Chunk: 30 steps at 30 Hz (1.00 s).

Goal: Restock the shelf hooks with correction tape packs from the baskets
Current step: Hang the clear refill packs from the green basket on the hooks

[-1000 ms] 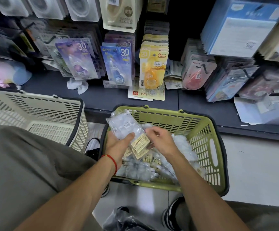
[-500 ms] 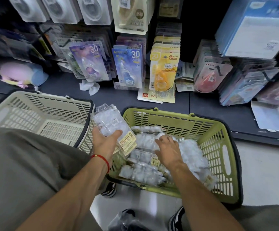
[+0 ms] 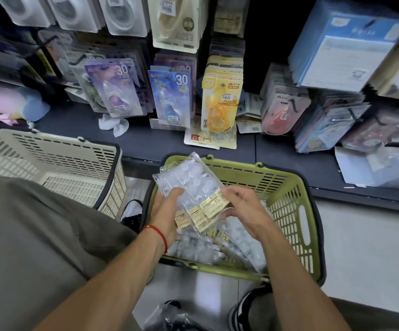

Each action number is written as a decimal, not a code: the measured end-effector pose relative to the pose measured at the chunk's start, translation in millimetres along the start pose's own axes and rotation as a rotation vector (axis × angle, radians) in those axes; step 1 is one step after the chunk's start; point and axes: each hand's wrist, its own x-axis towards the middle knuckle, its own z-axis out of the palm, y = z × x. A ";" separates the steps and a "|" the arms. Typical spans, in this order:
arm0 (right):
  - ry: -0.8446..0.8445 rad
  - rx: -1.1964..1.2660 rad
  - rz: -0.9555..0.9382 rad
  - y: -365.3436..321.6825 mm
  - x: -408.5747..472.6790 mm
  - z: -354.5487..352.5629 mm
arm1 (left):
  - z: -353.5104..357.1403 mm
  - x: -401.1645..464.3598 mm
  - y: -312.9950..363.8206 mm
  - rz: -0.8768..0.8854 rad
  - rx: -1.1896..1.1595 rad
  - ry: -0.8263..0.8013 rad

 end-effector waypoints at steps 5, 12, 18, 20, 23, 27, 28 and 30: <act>-0.026 -0.289 -0.060 -12.2 13.6 28.4 | -5.0 -3.1 6.1 0.084 0.062 -0.053; 0.245 -0.568 -0.123 16.4 47.8 23.8 | -20.3 0.3 10.4 0.069 0.006 0.061; 0.031 -1.299 0.005 85.4 61.9 33.4 | -30.3 -5.5 22.8 0.105 -0.002 0.064; 0.091 -1.378 -0.002 89.4 63.9 37.1 | -32.6 -6.6 24.7 0.102 -0.021 0.065; 0.110 -1.480 0.166 81.2 63.5 32.8 | -33.7 -9.6 27.9 0.050 -0.053 0.029; 0.108 -1.257 0.397 68.2 42.5 -1.0 | -29.2 -13.7 28.9 -0.011 -0.096 -0.029; 0.077 -1.100 0.444 61.6 33.9 -14.6 | -27.0 -14.5 29.2 -0.017 -0.100 -0.042; 0.010 -0.776 0.480 42.6 14.1 -45.8 | -22.5 -15.1 29.4 -0.007 -0.084 -0.067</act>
